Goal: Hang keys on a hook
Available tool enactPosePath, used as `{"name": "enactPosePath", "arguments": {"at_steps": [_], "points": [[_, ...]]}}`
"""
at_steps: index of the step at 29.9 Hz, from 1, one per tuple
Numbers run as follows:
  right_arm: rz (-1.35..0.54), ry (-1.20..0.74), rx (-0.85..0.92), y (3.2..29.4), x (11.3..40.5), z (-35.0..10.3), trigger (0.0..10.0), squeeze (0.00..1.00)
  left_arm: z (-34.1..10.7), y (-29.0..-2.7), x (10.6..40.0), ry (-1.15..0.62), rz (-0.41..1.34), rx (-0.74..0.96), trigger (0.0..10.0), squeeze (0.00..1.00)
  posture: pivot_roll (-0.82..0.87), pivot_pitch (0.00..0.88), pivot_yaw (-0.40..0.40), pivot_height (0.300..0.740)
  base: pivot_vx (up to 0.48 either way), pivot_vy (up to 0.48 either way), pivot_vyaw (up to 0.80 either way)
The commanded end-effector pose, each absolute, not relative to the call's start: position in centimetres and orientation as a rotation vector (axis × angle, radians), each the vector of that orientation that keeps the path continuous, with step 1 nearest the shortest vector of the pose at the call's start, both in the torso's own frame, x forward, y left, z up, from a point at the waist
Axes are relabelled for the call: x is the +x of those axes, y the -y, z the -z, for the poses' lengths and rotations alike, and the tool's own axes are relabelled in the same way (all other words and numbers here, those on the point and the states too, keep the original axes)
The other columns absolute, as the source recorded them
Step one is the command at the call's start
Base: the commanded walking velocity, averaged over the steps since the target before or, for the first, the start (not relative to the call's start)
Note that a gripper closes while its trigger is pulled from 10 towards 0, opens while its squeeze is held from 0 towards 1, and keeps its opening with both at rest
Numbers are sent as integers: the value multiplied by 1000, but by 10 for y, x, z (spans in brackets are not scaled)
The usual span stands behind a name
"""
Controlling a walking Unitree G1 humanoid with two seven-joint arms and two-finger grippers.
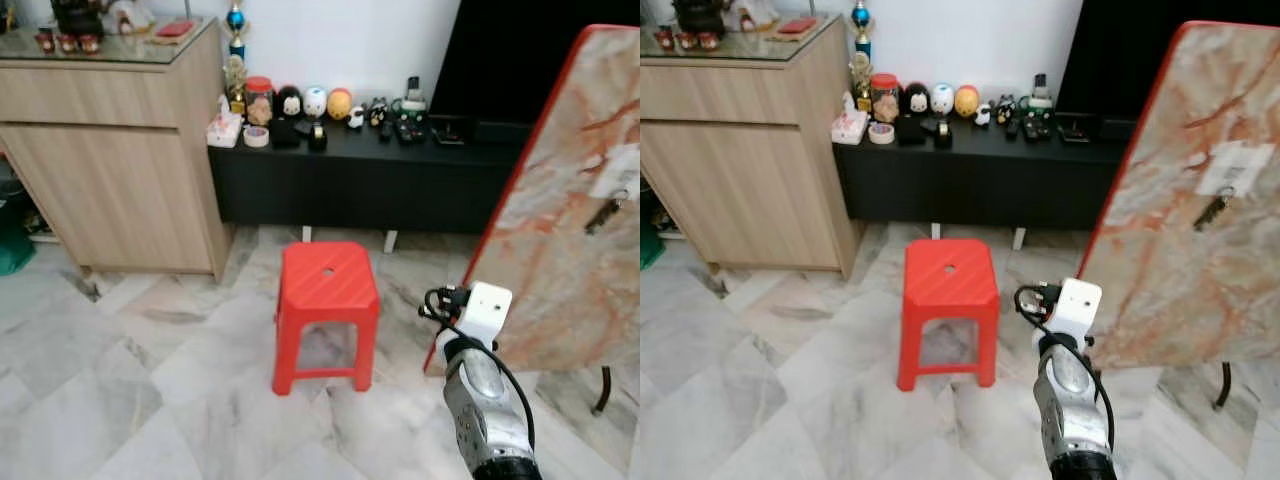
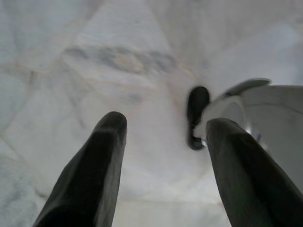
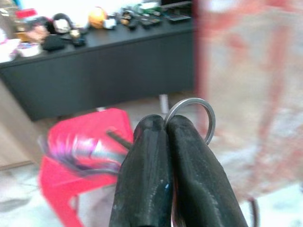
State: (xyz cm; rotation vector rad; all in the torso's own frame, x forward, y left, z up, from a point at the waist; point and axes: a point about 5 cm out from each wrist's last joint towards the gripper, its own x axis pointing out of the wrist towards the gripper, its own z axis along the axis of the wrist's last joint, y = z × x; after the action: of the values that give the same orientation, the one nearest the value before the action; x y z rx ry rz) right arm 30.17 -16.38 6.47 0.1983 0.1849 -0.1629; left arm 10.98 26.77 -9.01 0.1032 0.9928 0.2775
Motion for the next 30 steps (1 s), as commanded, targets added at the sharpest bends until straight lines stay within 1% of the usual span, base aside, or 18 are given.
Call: {"name": "enactPosePath", "arguments": {"at_steps": [1,16,30], "points": [[192,-170,196,172,302,-66,10000,0,93,-263,107,-1012,-254,109,10000,0,97,0,-57,729,0,-469,0],[193,-177,205,169,303,-65,10000,0,90,-268,109,-1005,-250,119,10000,0,97,0,-52,729,0,-469,0],[215,-174,206,173,304,-66,10000,0,92,-261,113,-999,-245,109,10000,0,88,0,-53,729,0,-469,0]]}}
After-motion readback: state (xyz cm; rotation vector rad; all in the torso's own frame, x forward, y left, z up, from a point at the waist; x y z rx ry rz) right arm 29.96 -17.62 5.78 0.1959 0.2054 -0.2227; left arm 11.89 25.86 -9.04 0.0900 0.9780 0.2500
